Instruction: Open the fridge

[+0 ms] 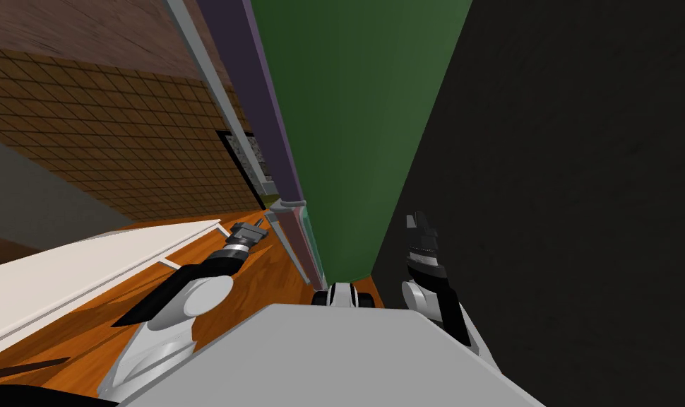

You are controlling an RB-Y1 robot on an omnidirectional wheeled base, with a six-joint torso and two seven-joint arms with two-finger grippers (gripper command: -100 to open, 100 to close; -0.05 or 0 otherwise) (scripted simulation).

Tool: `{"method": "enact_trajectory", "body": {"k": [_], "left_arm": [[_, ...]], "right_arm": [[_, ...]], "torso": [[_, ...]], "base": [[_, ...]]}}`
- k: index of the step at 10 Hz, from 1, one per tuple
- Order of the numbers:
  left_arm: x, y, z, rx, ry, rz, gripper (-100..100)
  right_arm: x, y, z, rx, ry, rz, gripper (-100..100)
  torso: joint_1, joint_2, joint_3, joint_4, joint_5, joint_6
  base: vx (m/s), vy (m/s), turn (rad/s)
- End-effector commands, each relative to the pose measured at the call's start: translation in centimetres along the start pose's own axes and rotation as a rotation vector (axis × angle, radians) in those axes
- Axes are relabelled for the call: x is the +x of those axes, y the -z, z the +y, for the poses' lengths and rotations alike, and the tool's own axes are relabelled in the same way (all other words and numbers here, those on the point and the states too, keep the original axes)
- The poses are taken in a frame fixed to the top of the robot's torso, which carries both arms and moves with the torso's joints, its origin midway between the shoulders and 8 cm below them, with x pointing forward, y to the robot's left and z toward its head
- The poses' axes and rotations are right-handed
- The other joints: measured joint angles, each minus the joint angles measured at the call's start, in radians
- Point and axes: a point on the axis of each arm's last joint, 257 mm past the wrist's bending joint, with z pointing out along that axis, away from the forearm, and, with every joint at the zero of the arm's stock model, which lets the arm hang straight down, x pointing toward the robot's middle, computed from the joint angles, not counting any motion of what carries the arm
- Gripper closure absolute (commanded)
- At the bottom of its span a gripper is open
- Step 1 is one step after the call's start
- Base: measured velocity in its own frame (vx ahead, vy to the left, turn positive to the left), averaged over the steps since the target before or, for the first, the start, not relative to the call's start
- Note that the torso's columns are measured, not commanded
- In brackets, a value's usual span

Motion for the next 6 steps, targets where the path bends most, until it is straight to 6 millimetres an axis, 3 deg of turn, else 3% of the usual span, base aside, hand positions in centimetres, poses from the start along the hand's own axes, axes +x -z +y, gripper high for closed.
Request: {"method": "enact_trajectory", "body": {"k": [1,6], "left_arm": [[0.7,-0.3,0.5,-0.012,0.006,0.021,100],[2.7,-1.1,1.8,-0.045,0.021,0.075,100]], "right_arm": [[0.0,0.0,0.0,0.0,0.0,0.0,0],[0.0,0.0,0.0,0.0,0.0,0.0,0]], "torso": [[-0.001,0.0,0.0,0.0,-0.001,0.0],[-0.01,-0.002,-0.001,-0.002,-0.002,0.003]], "base": [[-0.046,0.237,-0.075],[-0.043,0.296,-0.094]]}}
